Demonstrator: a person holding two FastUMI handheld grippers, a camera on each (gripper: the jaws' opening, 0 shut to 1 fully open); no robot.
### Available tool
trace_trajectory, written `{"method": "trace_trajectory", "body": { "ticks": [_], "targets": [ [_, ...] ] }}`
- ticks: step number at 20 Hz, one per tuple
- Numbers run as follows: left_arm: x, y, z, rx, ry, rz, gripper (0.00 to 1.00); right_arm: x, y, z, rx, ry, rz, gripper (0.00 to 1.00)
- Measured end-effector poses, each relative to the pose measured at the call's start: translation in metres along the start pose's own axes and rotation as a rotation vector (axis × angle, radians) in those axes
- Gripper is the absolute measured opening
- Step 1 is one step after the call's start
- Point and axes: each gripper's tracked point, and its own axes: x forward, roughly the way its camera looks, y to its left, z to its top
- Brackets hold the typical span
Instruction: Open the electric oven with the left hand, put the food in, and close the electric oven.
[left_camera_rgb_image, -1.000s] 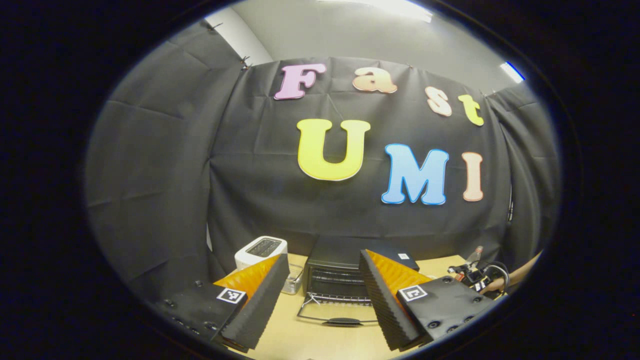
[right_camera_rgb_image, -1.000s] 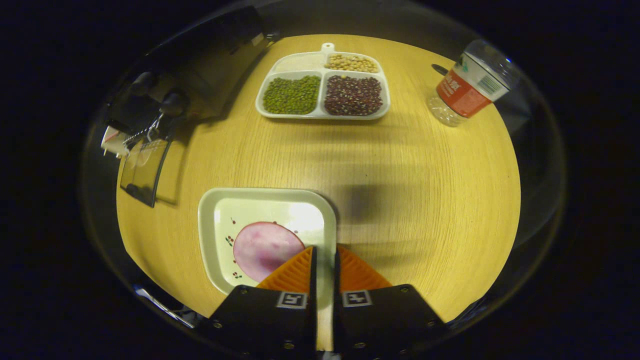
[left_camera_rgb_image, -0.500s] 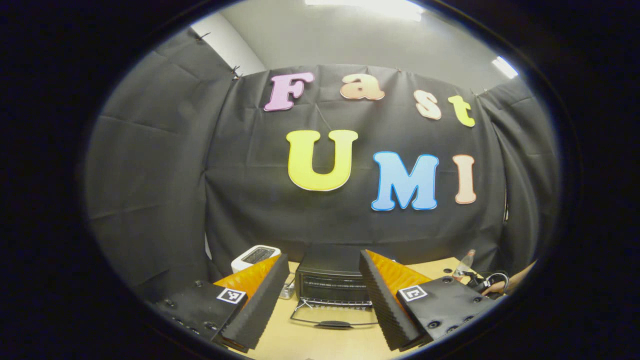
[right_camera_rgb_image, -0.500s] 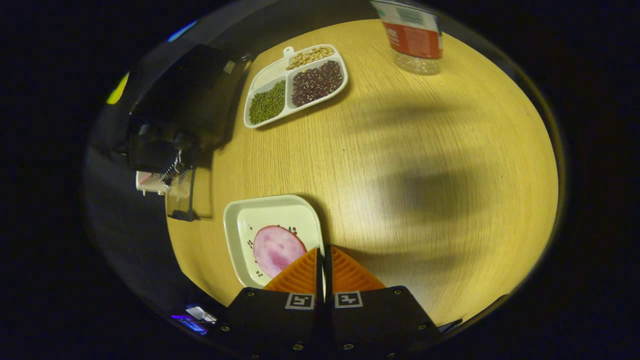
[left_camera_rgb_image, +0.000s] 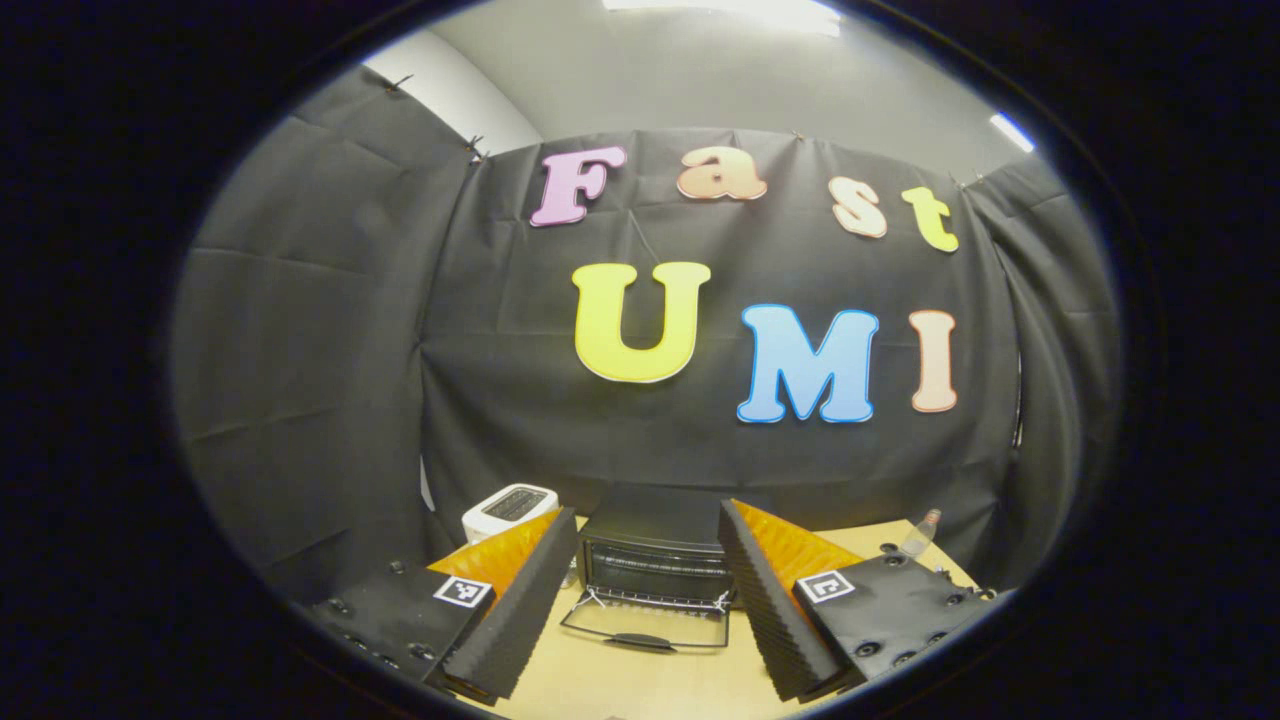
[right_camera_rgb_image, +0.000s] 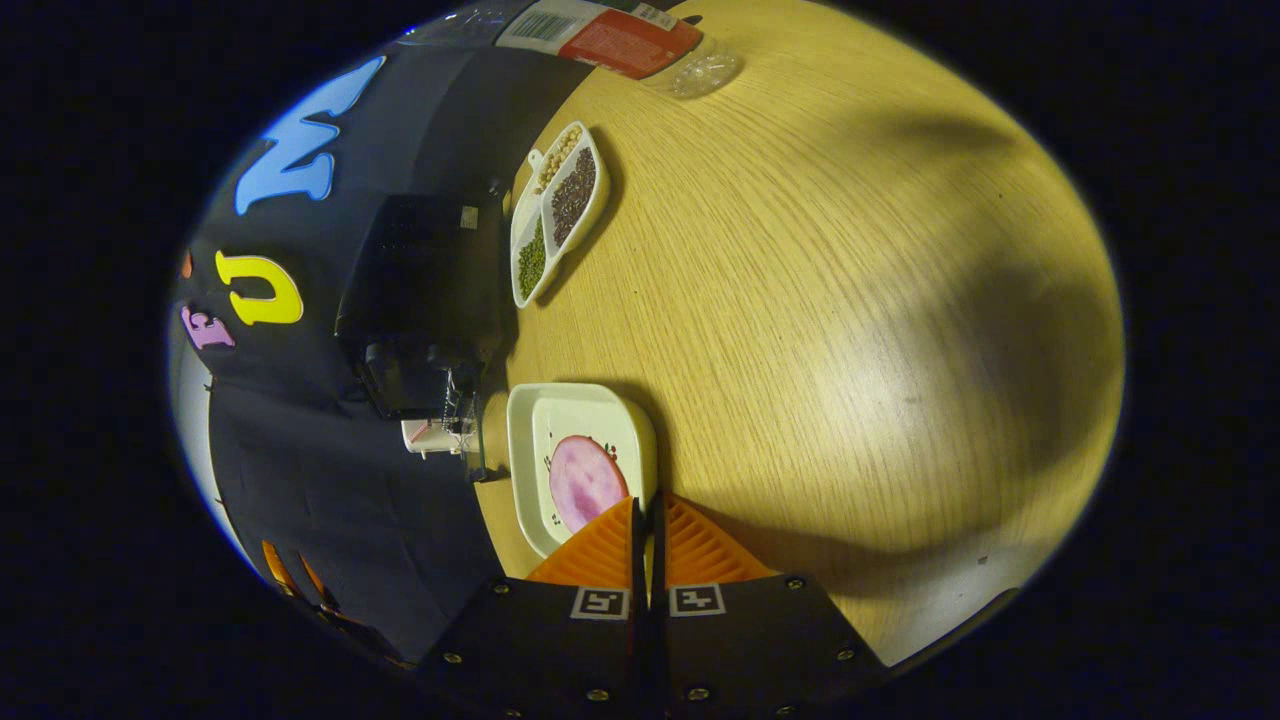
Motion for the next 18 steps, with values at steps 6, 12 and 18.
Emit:
{"method": "trace_trajectory", "body": {
  "ticks": [6,12,18],
  "targets": [
    [0.001,-0.01,0.011,0.009,-0.033,-0.067,0.98,-0.02,0.035,-0.021,0.006,-0.071,0.043,0.0],
    [0.024,0.003,0.016,0.045,-0.073,-0.2,0.95,-0.029,0.09,-0.061,0.062,-0.233,-0.006,0.01],
    [0.046,0.039,0.007,0.057,-0.081,-0.304,0.98,0.005,0.143,-0.096,0.212,-0.378,-0.043,0.01]
  ]
}}
